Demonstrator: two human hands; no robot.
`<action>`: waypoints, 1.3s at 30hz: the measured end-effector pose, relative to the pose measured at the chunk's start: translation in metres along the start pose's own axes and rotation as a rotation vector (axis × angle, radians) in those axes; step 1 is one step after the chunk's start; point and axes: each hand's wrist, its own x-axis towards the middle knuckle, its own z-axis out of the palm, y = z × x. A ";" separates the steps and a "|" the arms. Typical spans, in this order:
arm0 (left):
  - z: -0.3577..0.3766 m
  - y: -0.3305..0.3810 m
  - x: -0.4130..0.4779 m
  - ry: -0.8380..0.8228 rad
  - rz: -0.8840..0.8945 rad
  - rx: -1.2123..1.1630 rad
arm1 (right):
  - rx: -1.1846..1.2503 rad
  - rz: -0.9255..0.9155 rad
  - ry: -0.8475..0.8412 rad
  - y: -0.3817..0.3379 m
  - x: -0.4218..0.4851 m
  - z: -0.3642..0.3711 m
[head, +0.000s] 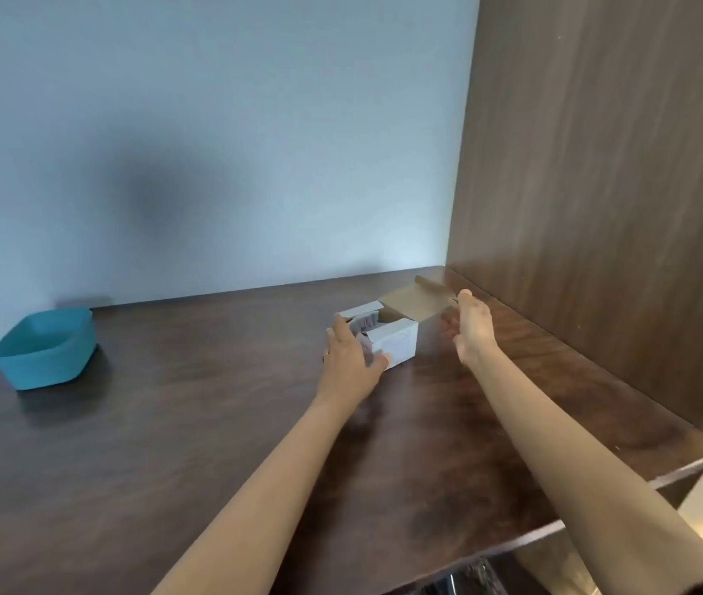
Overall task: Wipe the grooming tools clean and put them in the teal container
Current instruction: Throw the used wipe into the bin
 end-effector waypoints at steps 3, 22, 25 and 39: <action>0.001 -0.006 0.001 -0.010 0.007 -0.026 | -0.110 -0.192 -0.067 -0.008 -0.002 0.010; -0.006 -0.017 -0.007 0.005 -0.004 -0.014 | -1.225 -1.276 -0.687 0.011 -0.075 0.043; -0.008 -0.020 -0.010 0.001 -0.021 -0.020 | -1.250 -1.273 -0.680 0.019 -0.077 0.040; -0.057 -0.038 -0.021 -0.016 -0.048 0.078 | -1.155 -1.143 -0.601 0.021 -0.074 0.050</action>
